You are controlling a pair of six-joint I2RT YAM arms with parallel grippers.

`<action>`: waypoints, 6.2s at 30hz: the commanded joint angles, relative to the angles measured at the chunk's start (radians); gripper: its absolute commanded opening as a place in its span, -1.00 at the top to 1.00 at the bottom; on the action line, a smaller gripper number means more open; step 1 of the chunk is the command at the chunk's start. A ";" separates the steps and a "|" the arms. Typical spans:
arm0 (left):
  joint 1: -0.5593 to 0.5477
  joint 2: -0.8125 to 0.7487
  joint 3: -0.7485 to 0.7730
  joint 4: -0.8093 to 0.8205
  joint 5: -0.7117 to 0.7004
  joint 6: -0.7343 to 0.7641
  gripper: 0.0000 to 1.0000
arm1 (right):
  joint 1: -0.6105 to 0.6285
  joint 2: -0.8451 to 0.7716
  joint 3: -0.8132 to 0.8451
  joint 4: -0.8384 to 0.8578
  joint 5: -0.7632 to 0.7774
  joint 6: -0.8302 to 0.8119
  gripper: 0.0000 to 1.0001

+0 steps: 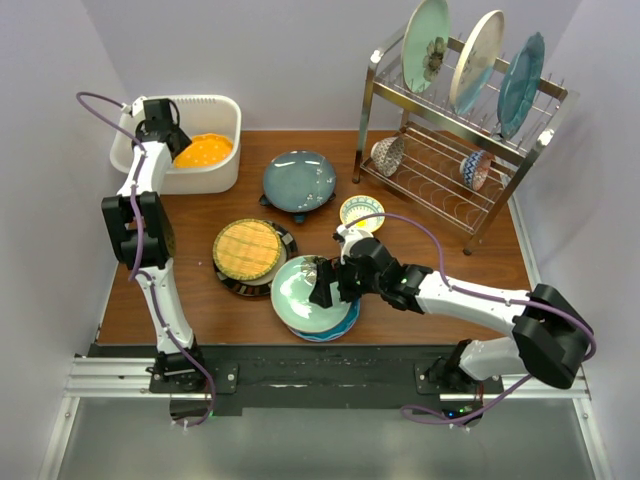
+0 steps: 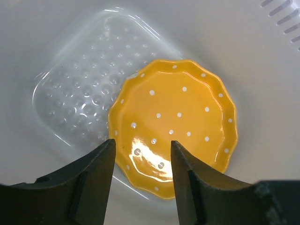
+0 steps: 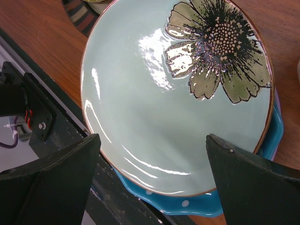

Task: Place the plates into the plastic bin on the countertop
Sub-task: Place the plate in the plastic bin, then pick up the plate at the center of the board.

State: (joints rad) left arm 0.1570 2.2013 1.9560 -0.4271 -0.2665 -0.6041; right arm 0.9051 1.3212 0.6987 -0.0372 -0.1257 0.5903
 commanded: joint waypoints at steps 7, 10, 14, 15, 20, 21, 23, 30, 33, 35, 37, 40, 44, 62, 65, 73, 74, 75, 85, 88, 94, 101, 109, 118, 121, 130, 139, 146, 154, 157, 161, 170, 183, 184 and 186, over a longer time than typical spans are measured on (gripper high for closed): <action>0.010 -0.083 0.004 0.093 0.120 0.056 -0.16 | 0.006 -0.031 -0.002 0.022 -0.005 -0.009 -0.97; 0.010 -0.130 -0.012 0.138 0.171 0.053 -0.18 | 0.006 -0.030 -0.001 0.022 -0.005 -0.009 -0.98; 0.010 -0.254 -0.092 0.237 0.222 0.043 -0.20 | 0.006 -0.034 0.002 0.017 -0.003 -0.009 -0.98; 0.010 -0.276 -0.124 0.254 0.233 0.035 -0.22 | 0.006 -0.036 0.002 0.017 -0.002 -0.009 -0.98; 0.010 -0.385 -0.175 0.304 0.329 0.024 -0.28 | 0.006 -0.034 0.010 0.014 -0.006 -0.007 -0.97; 0.010 -0.400 -0.201 0.316 0.343 0.023 -0.30 | 0.006 -0.033 0.015 0.005 -0.006 -0.007 -0.98; 0.010 -0.454 -0.229 0.352 0.372 0.015 -0.34 | 0.006 -0.034 0.021 0.000 -0.006 -0.010 -0.97; 0.010 -0.595 -0.383 0.482 0.479 0.004 -0.78 | 0.006 -0.036 0.032 -0.006 -0.003 -0.012 -0.97; 0.012 -0.667 -0.487 0.568 0.519 -0.014 -0.93 | 0.006 -0.034 0.033 -0.006 -0.003 -0.014 -0.97; 0.012 -0.713 -0.531 0.605 0.538 -0.023 -0.96 | 0.006 -0.037 0.033 -0.007 -0.003 -0.012 -0.98; 0.009 -0.736 -0.577 0.607 0.559 -0.026 -0.96 | 0.006 -0.040 0.033 -0.012 0.000 -0.014 -0.97; 0.012 -0.776 -0.624 0.610 0.631 0.007 -0.99 | 0.006 -0.046 0.035 -0.021 0.004 -0.012 -0.97; 0.012 -0.839 -0.675 0.599 0.734 0.069 -1.00 | 0.006 -0.059 0.030 -0.029 0.014 -0.010 -0.97; 0.009 -0.828 -0.782 0.435 1.083 0.001 -1.00 | 0.006 -0.097 0.012 -0.104 0.067 0.005 -0.98; 0.007 -0.853 -0.798 0.346 1.073 0.058 -1.00 | 0.006 -0.097 0.004 -0.112 0.074 0.012 -0.97; 0.001 -0.888 -0.844 0.163 1.110 0.170 -0.99 | 0.008 -0.088 -0.018 -0.138 0.072 0.034 -0.97; 0.001 -0.891 -0.858 0.147 1.106 0.193 -0.99 | 0.006 -0.091 -0.022 -0.139 0.072 0.042 -0.97; -0.004 -0.897 -0.867 0.121 1.096 0.201 -1.00 | 0.006 -0.091 -0.027 -0.145 0.070 0.045 -0.97; -0.022 -0.902 -0.986 0.042 1.119 0.273 -0.96 | 0.006 -0.094 -0.039 -0.173 0.077 0.083 -0.97; -0.034 -0.905 -1.003 0.016 1.118 0.291 -0.96 | 0.006 -0.103 -0.039 -0.185 0.086 0.091 -0.97; -0.076 -0.910 -1.042 -0.001 1.103 0.310 -0.96 | 0.006 -0.135 -0.031 -0.205 0.090 0.095 -0.96; -0.102 -0.891 -1.057 -0.006 1.098 0.320 -0.96 | 0.006 -0.134 -0.039 -0.216 0.094 0.105 -0.97; -0.148 -0.861 -1.039 -0.041 1.109 0.351 -0.91 | 0.006 -0.099 -0.073 -0.138 0.055 0.138 -0.96; -0.200 -0.825 -1.042 -0.079 1.112 0.395 -0.81 | 0.006 -0.059 -0.068 -0.099 0.043 0.151 -0.96; -0.211 -0.822 -1.049 -0.079 1.113 0.398 -0.80 | 0.006 -0.039 -0.067 -0.092 0.043 0.154 -0.95; -0.234 -0.799 -1.095 -0.091 1.130 0.412 -0.65 | 0.006 -0.017 -0.056 -0.082 0.040 0.155 -0.94; -0.266 -0.769 -1.125 -0.088 1.145 0.402 -0.43 | 0.006 0.001 -0.044 -0.078 0.040 0.154 -0.93; -0.298 -0.736 -1.135 -0.085 1.144 0.406 -0.35 | 0.008 0.003 -0.036 -0.079 0.038 0.152 -0.93; -0.329 -0.701 -1.149 -0.079 1.141 0.409 -0.20 | 0.005 -0.004 -0.039 -0.081 0.043 0.152 -0.94; -0.333 -0.693 -1.151 -0.076 1.142 0.409 -0.18 | 0.006 -0.002 -0.038 -0.076 0.041 0.152 -0.94; -0.339 -0.690 -1.158 -0.064 1.144 0.405 -0.10 | 0.006 -0.005 -0.041 -0.072 0.038 0.152 -0.94; -0.352 -0.686 -1.163 -0.055 1.147 0.397 0.03 | 0.006 -0.005 -0.047 -0.018 -0.006 0.148 -0.94; -0.361 -0.681 -1.180 -0.052 1.161 0.403 0.16 | 0.008 -0.028 -0.056 0.025 -0.025 0.152 -0.94; -0.363 -0.681 -1.180 -0.053 1.159 0.403 0.16 | 0.006 -0.028 -0.056 0.028 -0.026 0.152 -0.94; -0.363 -0.680 -1.181 -0.048 1.164 0.402 0.17 | 0.006 -0.031 -0.056 0.033 -0.028 0.151 -0.94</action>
State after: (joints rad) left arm -0.1940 1.5200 0.7868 -0.4942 0.8558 -0.2157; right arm 0.9051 1.3155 0.6353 -0.0914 -0.1226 0.7403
